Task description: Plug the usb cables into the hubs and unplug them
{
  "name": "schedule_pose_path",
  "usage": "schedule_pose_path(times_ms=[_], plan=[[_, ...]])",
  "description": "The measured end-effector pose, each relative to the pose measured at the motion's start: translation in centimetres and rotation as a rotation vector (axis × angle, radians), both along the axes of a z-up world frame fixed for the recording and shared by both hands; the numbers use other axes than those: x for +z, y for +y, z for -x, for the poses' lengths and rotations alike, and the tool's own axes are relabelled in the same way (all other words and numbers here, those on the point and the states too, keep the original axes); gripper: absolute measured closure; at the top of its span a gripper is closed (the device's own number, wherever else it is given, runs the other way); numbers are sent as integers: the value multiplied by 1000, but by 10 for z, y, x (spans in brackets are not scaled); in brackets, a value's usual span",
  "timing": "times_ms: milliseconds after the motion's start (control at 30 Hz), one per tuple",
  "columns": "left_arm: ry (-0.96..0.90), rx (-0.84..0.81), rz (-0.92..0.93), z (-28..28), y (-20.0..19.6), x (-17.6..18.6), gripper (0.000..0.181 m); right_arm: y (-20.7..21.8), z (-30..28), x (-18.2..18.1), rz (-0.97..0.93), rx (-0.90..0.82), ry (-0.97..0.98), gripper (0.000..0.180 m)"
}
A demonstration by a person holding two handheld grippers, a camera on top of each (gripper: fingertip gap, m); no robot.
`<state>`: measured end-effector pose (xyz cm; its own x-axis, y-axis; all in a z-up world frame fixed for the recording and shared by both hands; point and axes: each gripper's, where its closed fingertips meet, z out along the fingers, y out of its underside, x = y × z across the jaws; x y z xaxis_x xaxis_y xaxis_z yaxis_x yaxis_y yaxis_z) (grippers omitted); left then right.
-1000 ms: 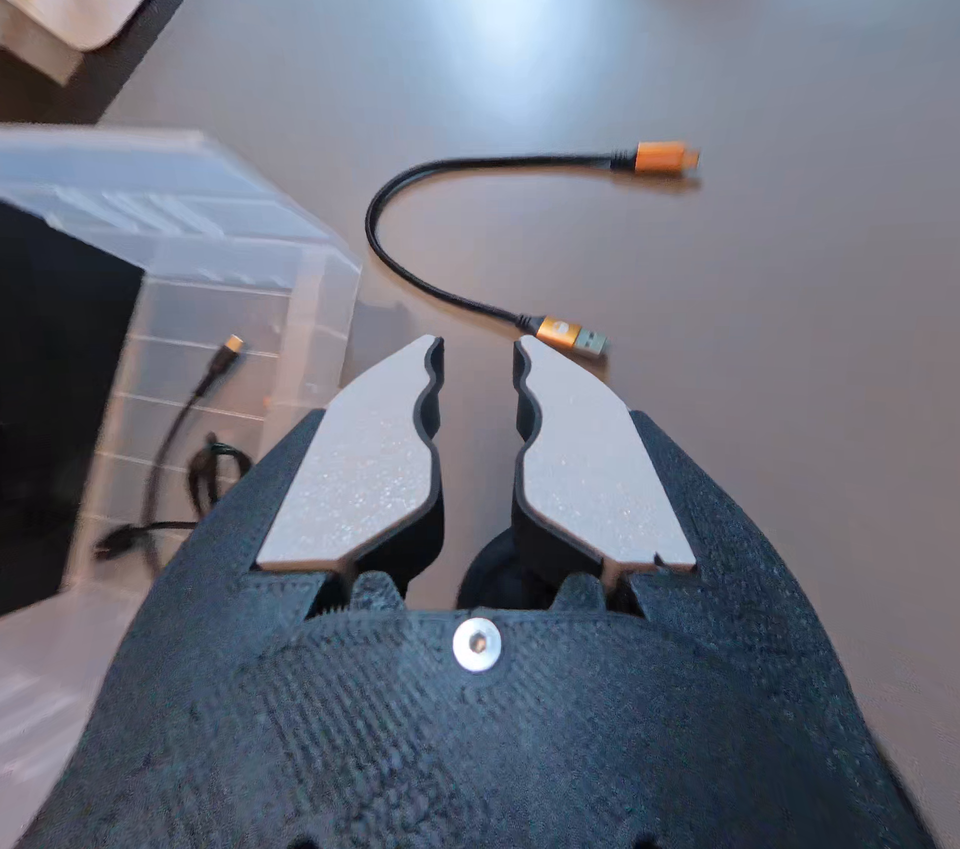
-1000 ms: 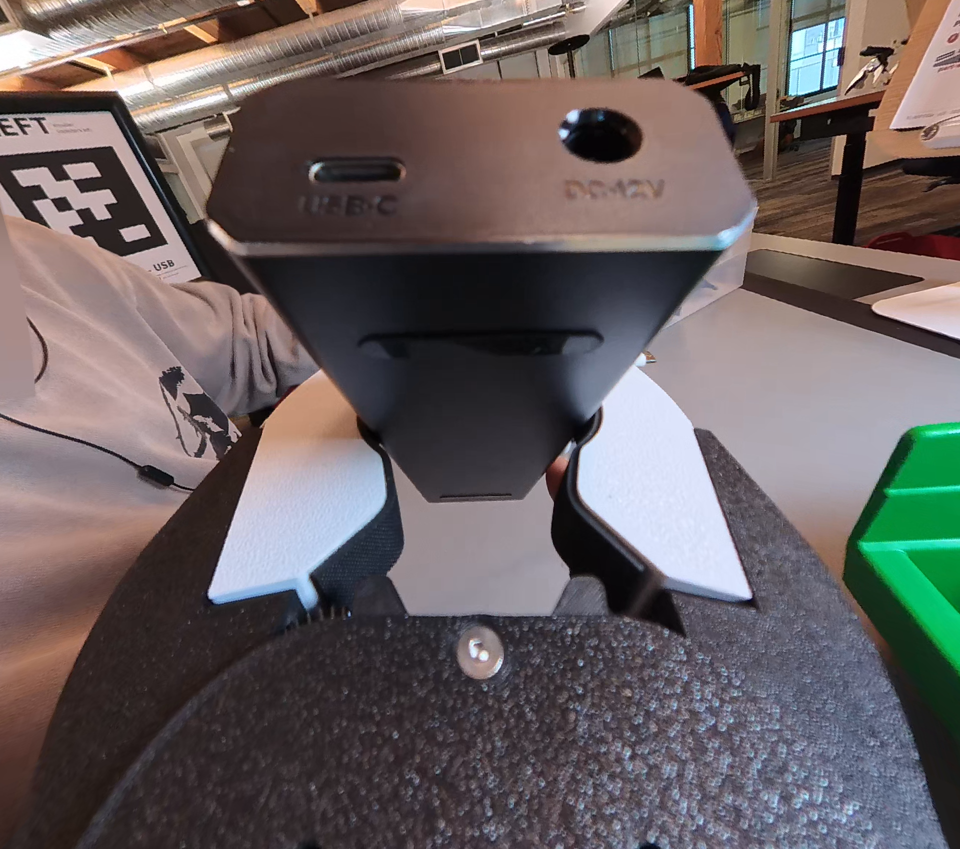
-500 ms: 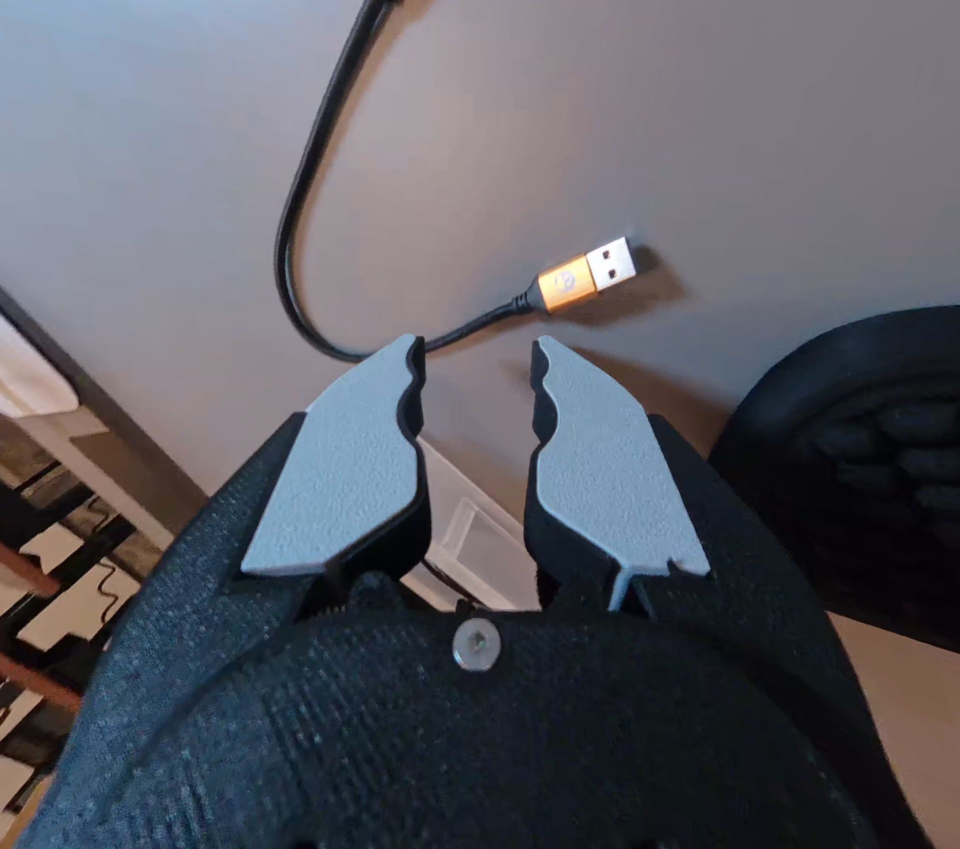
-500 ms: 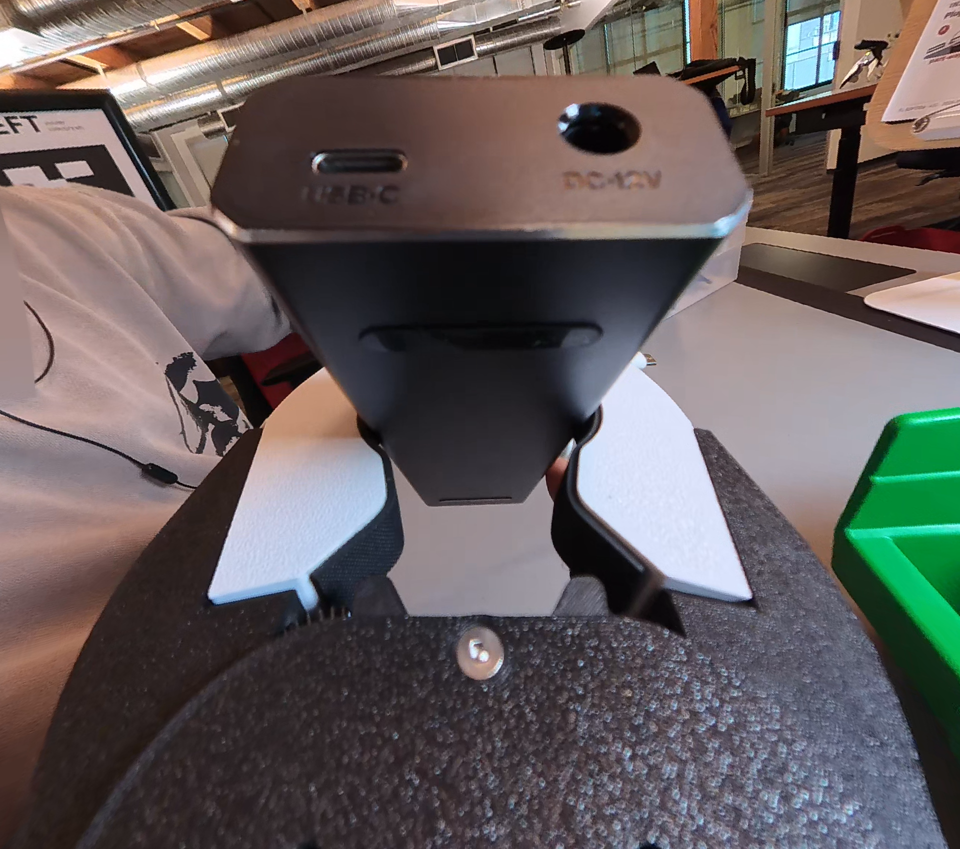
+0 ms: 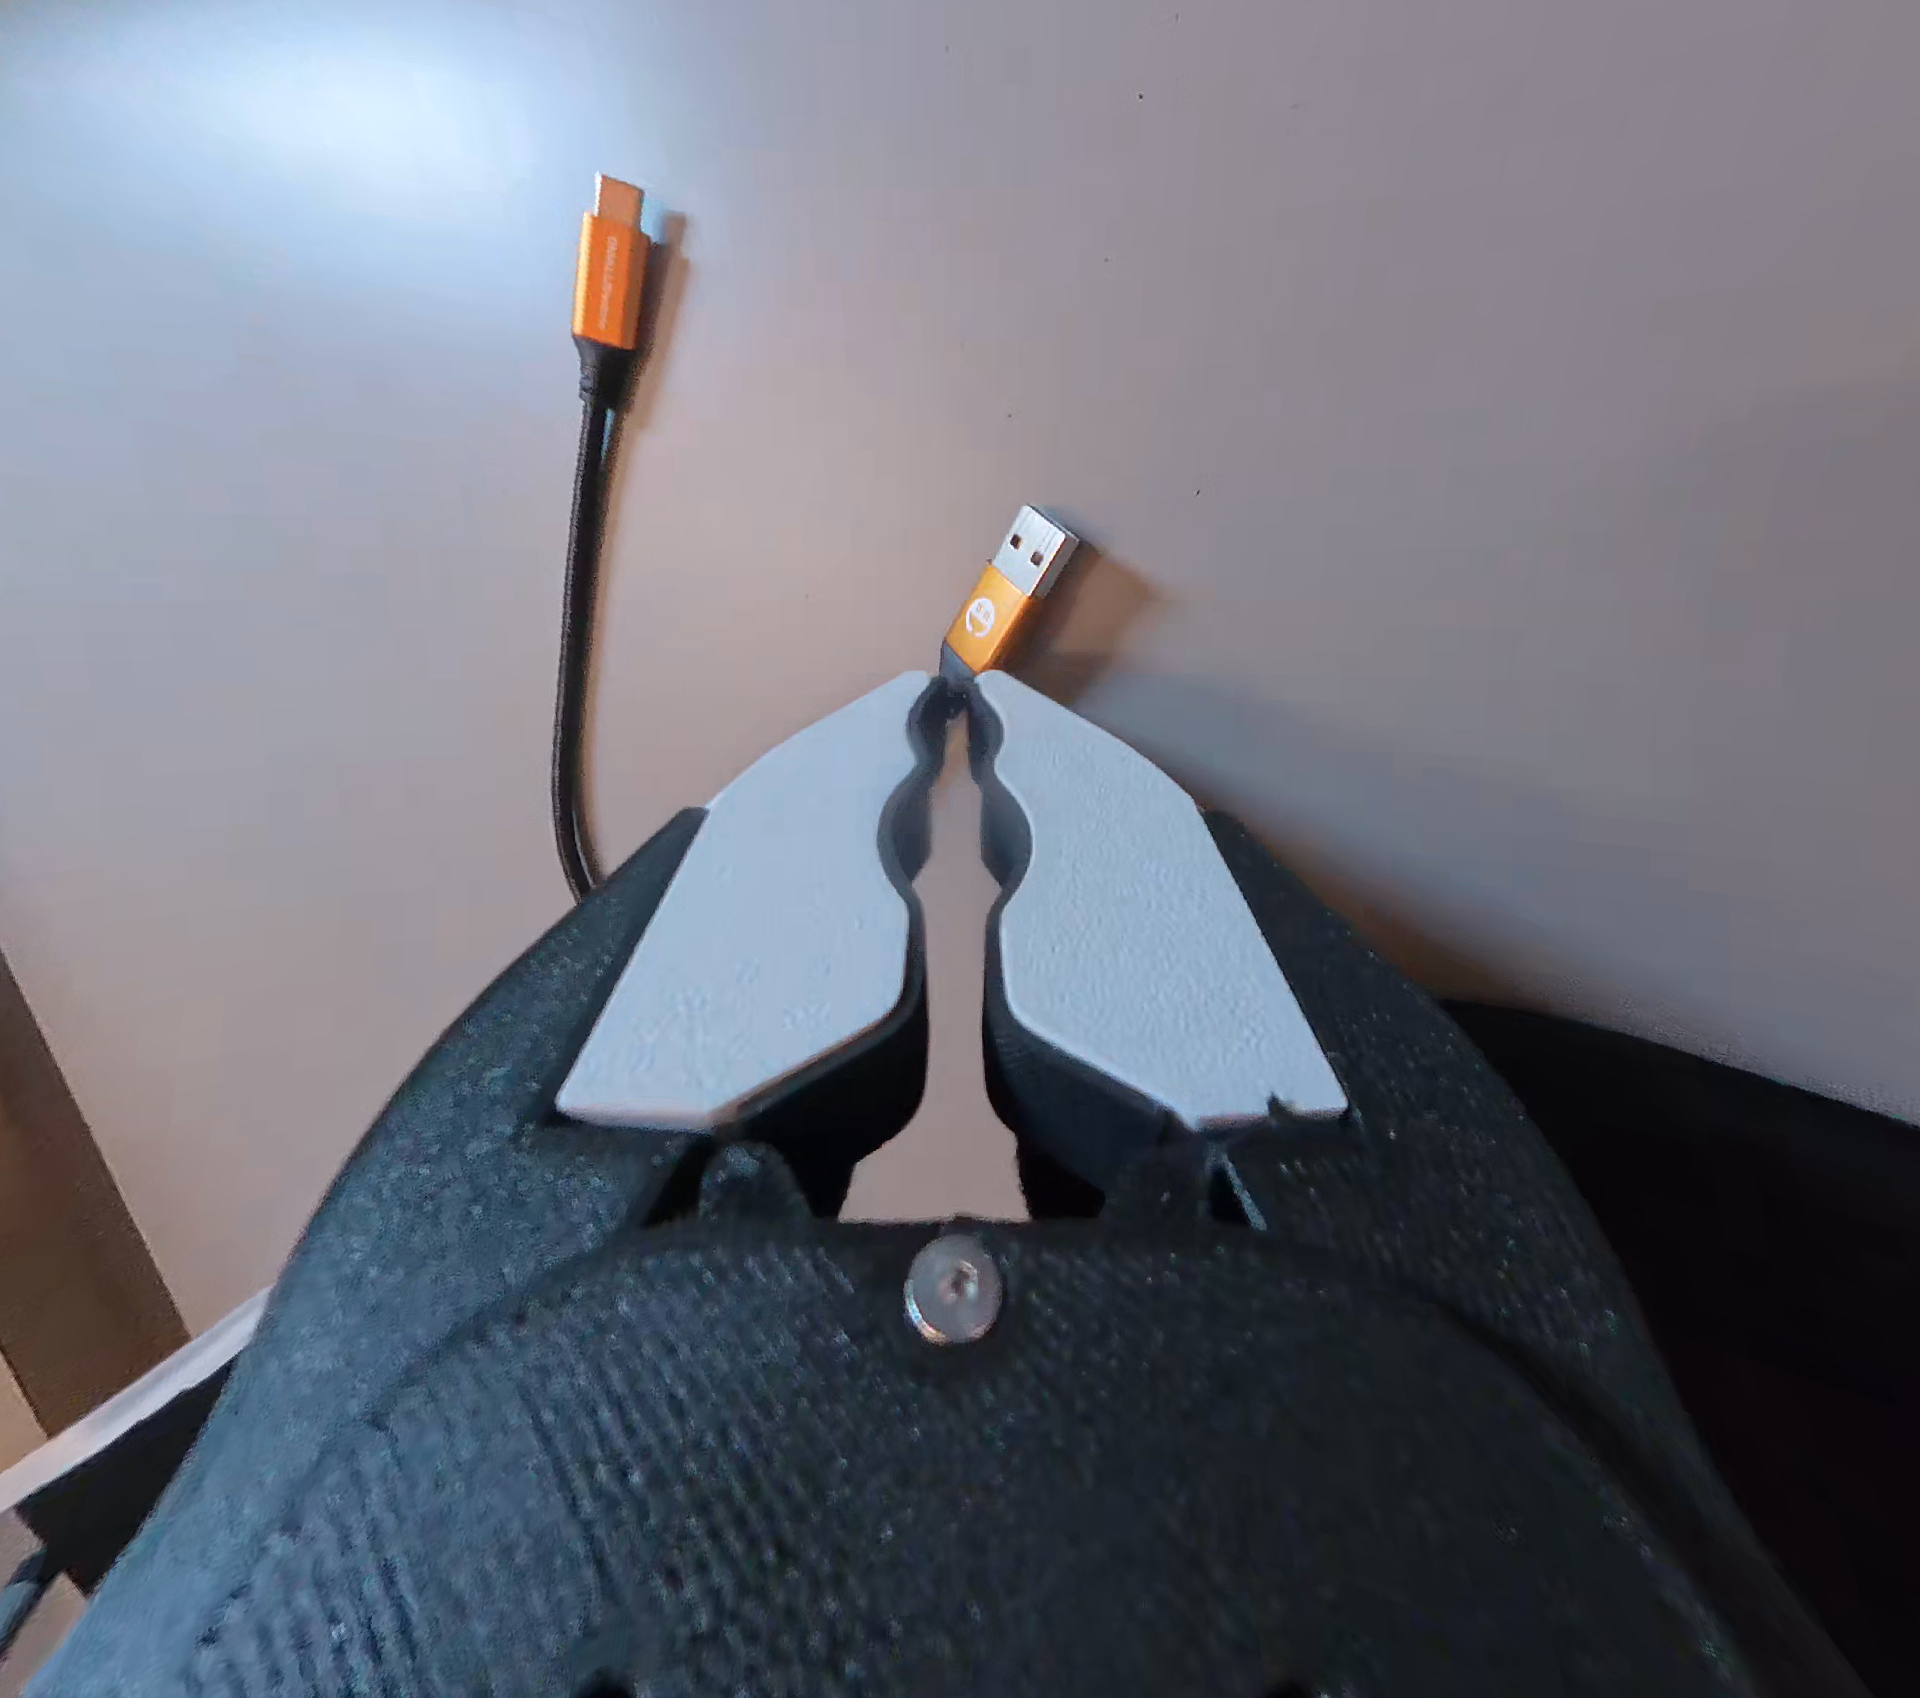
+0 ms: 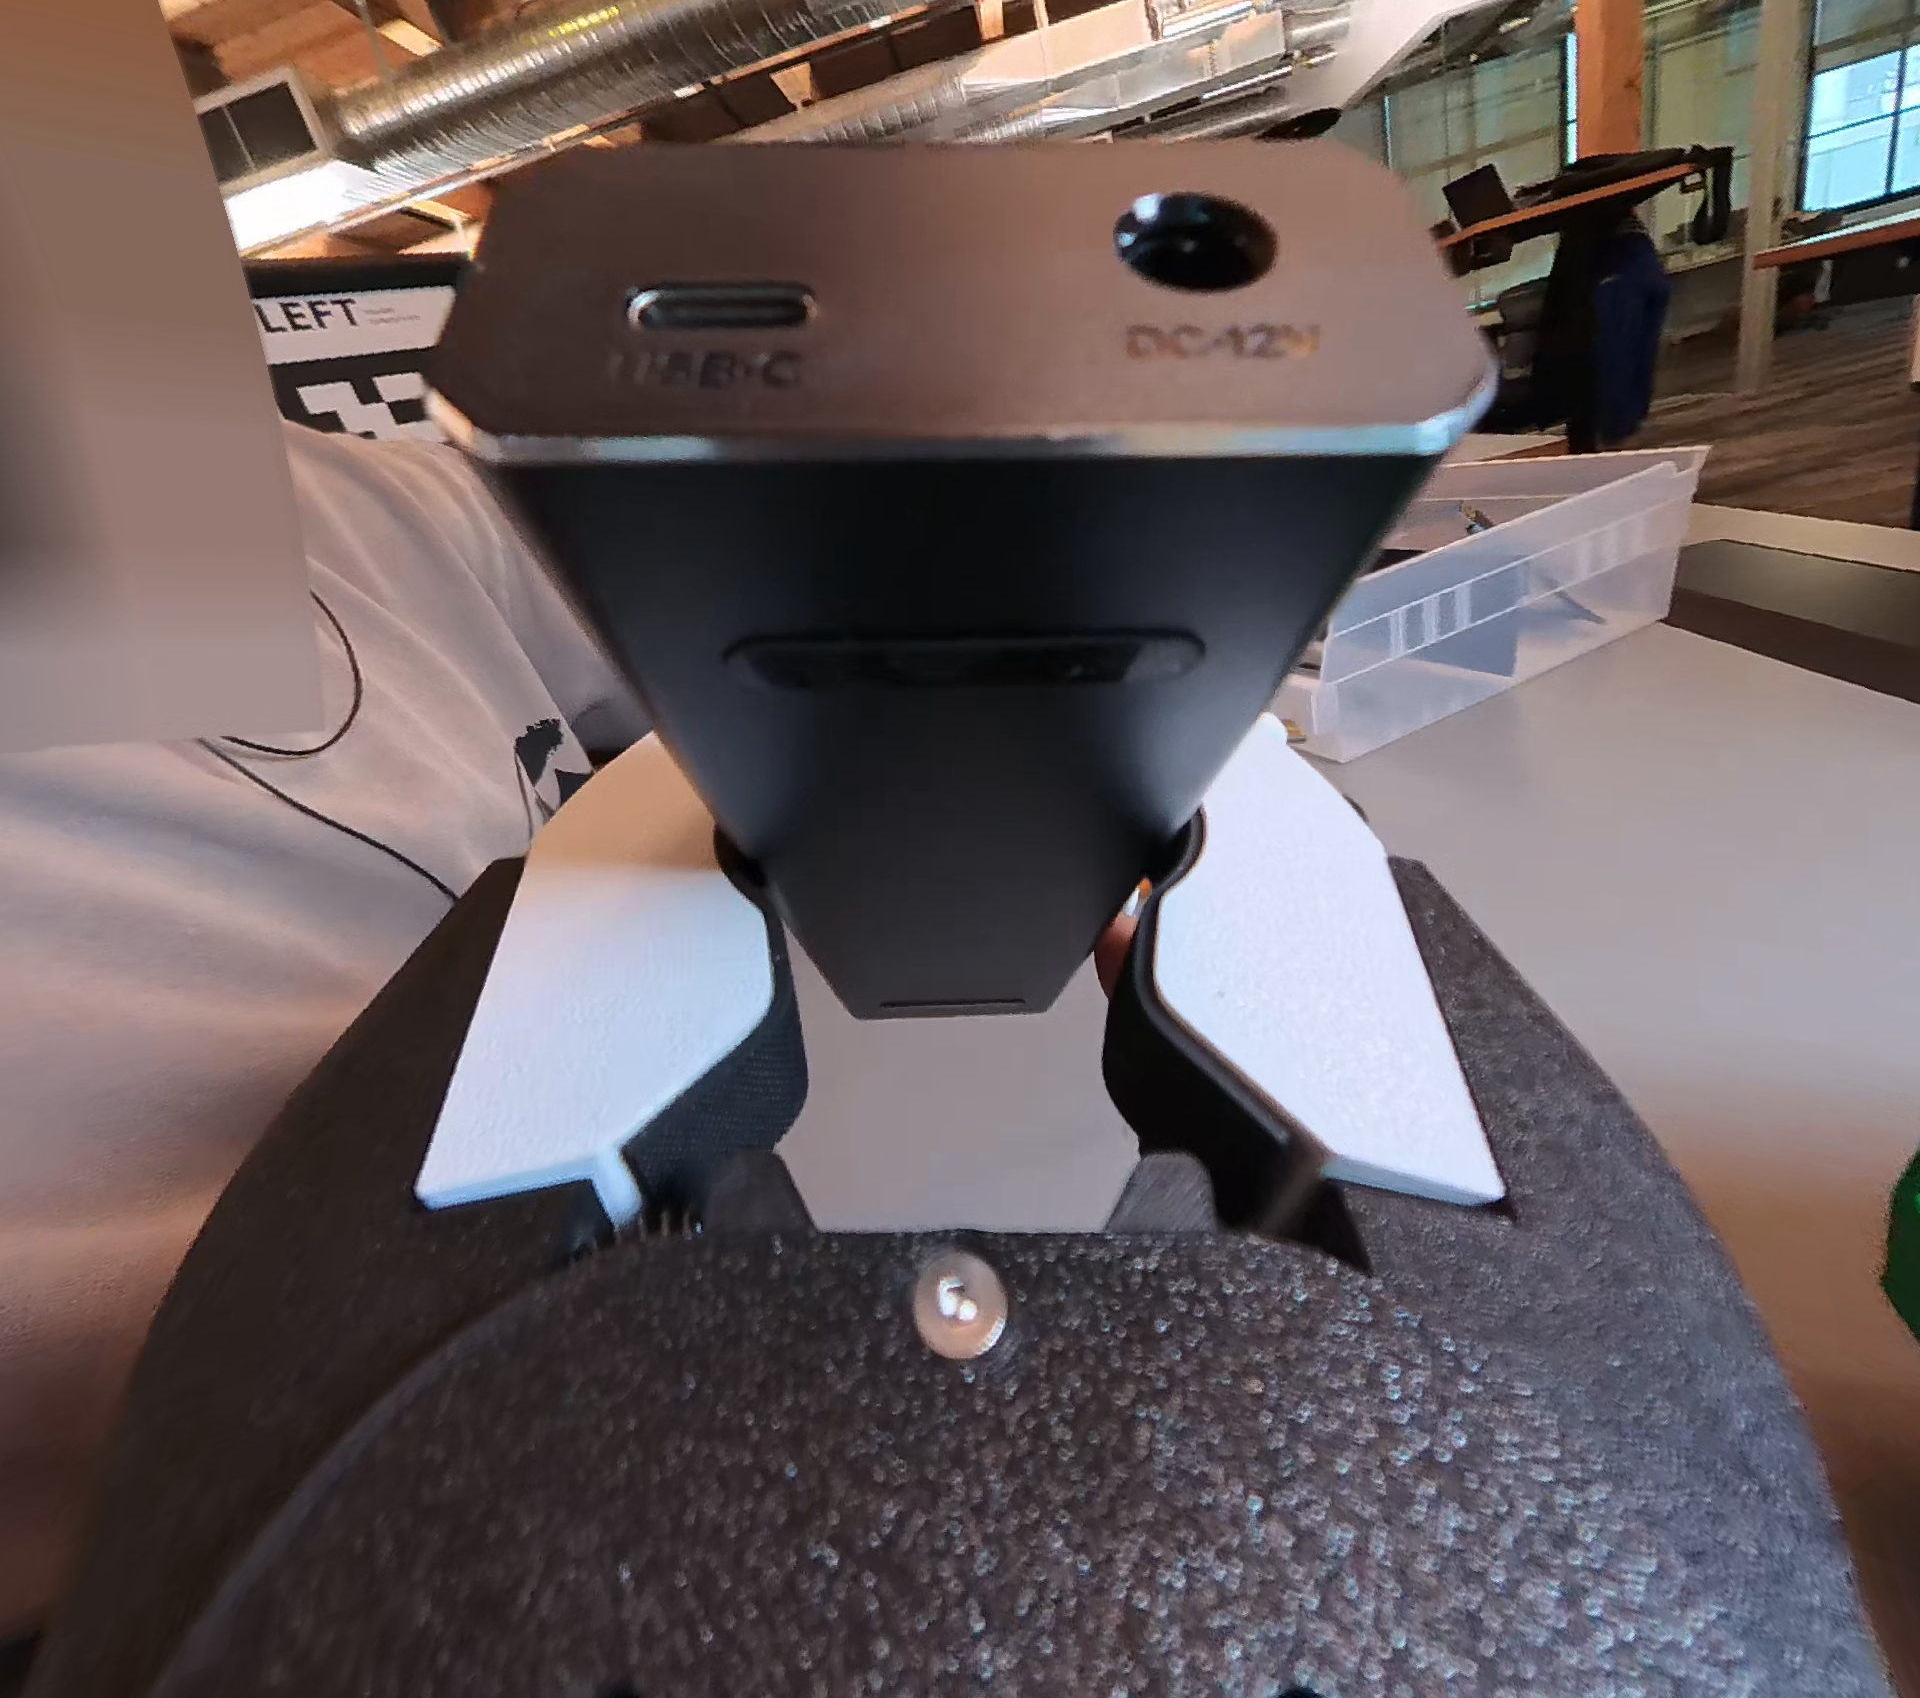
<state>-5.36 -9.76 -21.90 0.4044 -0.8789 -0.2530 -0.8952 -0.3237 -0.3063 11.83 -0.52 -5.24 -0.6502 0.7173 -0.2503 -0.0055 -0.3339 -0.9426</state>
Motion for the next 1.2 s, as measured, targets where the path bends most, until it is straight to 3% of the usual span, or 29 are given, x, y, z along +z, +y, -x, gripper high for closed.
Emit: schedule_pose_path(times_ms=[233, 400, 500, 667, 800, 1000, 1067, 1133, 1200], plan=[[40, 25, -7, 15, -5, -6, 151, -8, 2, -6, -8, 36, -21, 108], [-14, 39, -45, 10, 4, -8, 158, -9, 3, -9, -16, 40, -32, 108], [-24, 33, -54, 4, 8, -10, 172, -8, 3, -9, -12, 37, -34, 108], [-22, 49, -69, 1, 8, -4, 173, -6, 3, -9, -18, 30, -34, 108], [-62, 40, -56, -7, -12, 29, 174, -7, 1, -7, -23, 32, -27, 108], [-314, -106, 60, -56, -73, 139, 174, -10, -1, -1, -7, 53, -10, 108], [-382, -151, 54, -63, -73, 166, 174, -12, -2, 0, -1, 57, -4, 108], [-446, -133, 97, -61, -60, 172, 174, -13, -2, 2, 2, 60, 4, 108], [-451, -56, 182, -46, -36, 147, 174, -13, -3, 3, 1, 56, 8, 108]])
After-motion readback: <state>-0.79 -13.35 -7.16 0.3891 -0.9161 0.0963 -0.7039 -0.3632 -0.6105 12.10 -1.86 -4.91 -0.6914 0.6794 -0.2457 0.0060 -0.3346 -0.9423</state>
